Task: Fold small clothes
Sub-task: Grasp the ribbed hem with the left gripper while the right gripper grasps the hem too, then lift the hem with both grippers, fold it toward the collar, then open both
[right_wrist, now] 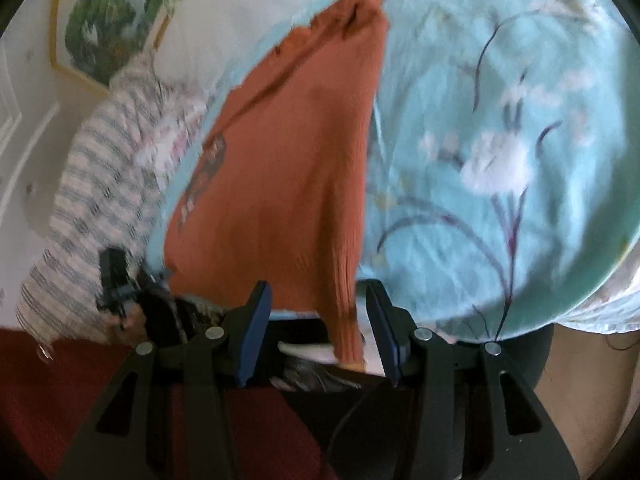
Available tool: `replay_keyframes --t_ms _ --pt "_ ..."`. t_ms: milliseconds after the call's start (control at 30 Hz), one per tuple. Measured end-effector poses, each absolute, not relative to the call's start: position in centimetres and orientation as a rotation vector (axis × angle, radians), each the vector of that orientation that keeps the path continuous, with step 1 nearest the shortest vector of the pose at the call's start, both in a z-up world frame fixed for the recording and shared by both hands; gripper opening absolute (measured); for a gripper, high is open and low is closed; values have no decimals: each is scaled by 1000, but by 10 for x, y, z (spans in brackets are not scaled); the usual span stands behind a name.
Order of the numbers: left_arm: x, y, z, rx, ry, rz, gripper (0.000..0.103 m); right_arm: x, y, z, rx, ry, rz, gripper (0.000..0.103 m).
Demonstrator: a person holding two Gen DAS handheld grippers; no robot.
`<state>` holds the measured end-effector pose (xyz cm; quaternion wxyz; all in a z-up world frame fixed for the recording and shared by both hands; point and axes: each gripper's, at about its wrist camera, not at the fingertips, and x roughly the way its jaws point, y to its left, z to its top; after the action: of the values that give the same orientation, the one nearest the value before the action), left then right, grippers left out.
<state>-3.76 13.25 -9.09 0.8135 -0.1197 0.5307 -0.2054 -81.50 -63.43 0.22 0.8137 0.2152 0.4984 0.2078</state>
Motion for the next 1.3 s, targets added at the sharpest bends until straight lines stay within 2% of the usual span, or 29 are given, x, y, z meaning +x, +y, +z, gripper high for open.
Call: replay_keyframes --t_ms 67,133,167,200,233,267,400,467,667,767,800,900,933,967,1000,1100,1300 --pt "-36 128 -92 -220 1139 -449 45 -812 -625 -4 447 1066 455 51" --pt "-34 124 -94 -186 1145 -445 31 -809 -616 -3 461 1047 478 51" --pt "-33 123 -94 -177 1148 -454 27 -809 -611 -1 456 1033 491 46" --pt "-33 123 -94 -170 1151 -462 16 -809 -606 1 450 1028 499 31" --pt "-33 121 -95 -159 1160 -473 6 -809 -603 4 444 1028 508 24" --pt "-34 119 -95 -144 1161 -475 6 -809 -599 7 437 1023 509 16" --pt "-40 115 -88 -118 1126 -474 5 -810 -599 19 472 973 508 10" --pt "-40 121 -83 -168 1106 -484 5 -808 -611 23 540 924 473 10" --pt "-35 124 -92 -194 1145 -487 6 -802 -635 6 670 940 402 16" --pt "-31 124 -99 -203 1191 -487 13 -802 -627 9 651 932 429 32" --pt "-29 123 -102 -209 1203 -494 17 -802 -624 10 639 931 431 33" --pt "-29 118 -102 -188 1191 -497 13 -800 -614 9 596 945 442 33" --pt "-29 115 -100 -168 1177 -497 8 -800 -609 9 578 953 448 32" --pt "-30 112 -98 -143 1157 -496 5 -800 -607 9 570 960 458 24" --pt "-30 109 -97 -132 1147 -498 5 -801 -606 9 559 970 467 9" --pt "-36 110 -88 -141 1105 -501 4 -806 -603 17 574 950 516 8" --pt "-38 126 -38 -256 946 -512 4 -806 -614 64 682 756 583 8"
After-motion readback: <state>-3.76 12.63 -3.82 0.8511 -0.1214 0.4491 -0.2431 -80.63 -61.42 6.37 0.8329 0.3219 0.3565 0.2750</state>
